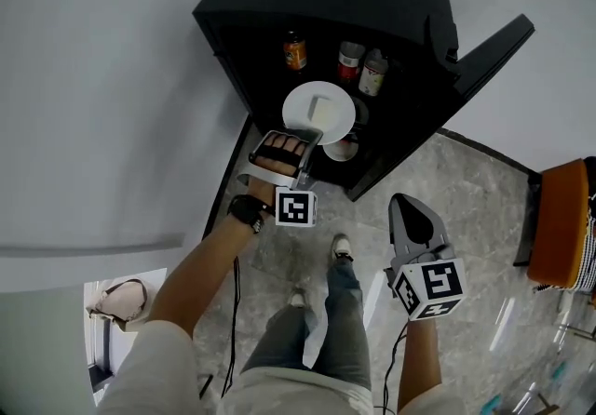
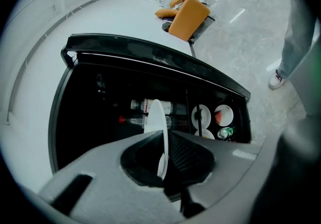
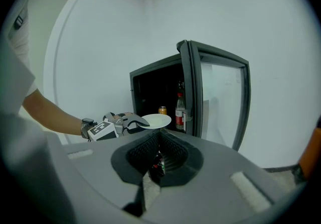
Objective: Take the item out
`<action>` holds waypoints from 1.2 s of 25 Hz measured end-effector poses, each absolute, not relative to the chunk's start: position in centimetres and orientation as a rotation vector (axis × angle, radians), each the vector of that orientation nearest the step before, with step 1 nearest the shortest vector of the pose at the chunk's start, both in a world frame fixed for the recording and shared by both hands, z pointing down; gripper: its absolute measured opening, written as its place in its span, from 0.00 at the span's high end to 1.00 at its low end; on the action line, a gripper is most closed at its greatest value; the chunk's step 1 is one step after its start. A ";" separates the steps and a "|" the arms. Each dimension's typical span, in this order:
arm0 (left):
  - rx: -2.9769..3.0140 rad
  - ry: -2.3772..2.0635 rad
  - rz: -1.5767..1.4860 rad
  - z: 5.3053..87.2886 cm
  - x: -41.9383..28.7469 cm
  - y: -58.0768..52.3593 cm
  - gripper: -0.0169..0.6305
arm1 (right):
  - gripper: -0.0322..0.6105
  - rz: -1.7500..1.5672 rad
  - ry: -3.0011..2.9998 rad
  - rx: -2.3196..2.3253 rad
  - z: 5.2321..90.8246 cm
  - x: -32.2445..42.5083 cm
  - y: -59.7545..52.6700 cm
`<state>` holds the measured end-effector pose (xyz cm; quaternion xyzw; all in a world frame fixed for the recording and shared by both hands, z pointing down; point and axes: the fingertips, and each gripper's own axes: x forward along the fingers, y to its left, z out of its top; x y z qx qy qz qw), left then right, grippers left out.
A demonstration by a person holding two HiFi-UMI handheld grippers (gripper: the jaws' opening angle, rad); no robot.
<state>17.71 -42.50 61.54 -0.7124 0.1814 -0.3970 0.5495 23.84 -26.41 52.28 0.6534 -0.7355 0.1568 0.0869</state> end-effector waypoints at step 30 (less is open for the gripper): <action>-1.739 0.471 -0.940 33.3 3.0 -22.4 0.94 | 0.94 0.222 -2.267 1.955 29.1 13.7 -13.3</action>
